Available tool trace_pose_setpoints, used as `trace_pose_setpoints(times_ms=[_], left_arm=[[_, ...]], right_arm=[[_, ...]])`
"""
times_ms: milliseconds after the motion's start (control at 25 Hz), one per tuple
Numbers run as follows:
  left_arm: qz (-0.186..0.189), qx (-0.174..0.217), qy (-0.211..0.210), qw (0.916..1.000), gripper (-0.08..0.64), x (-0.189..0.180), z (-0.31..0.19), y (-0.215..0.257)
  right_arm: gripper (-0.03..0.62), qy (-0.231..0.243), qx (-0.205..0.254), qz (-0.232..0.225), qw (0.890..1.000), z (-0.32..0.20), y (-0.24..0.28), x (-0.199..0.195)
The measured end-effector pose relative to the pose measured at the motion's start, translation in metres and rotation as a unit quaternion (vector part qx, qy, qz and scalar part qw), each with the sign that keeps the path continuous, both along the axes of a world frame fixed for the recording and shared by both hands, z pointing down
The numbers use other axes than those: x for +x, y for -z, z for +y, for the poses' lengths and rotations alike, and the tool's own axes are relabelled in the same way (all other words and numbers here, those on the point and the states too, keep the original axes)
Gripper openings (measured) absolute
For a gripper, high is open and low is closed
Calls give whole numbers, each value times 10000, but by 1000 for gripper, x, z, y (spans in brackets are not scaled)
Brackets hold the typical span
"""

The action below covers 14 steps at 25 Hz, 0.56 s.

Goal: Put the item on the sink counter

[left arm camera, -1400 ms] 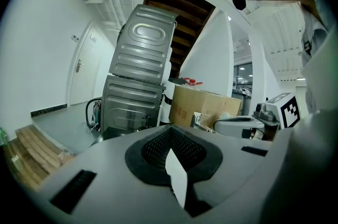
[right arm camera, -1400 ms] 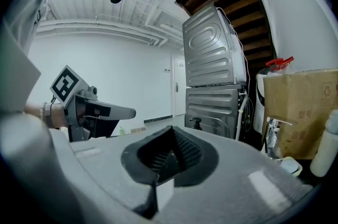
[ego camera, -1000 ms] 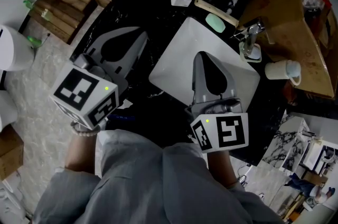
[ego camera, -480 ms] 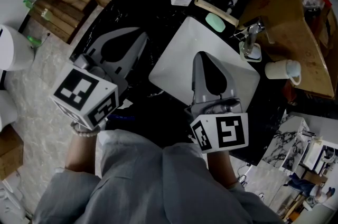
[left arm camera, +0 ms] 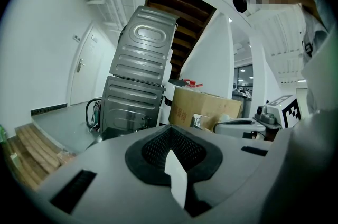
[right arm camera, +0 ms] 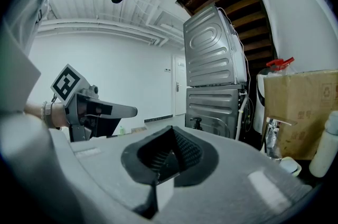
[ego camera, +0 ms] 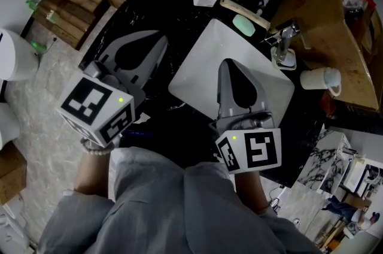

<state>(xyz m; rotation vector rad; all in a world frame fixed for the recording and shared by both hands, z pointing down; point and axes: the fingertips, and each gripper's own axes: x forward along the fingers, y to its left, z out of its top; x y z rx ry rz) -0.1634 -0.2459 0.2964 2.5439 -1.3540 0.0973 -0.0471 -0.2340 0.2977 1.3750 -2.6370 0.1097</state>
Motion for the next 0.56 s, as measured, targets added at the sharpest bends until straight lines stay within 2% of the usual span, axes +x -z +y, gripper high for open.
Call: trace_pose_setpoints(times_ms=[560], left_arm=[[54, -63, 25, 10000, 6, 2, 0, 0]], right_arm=[[-3, 20, -9, 2, 10000, 0, 1, 2]])
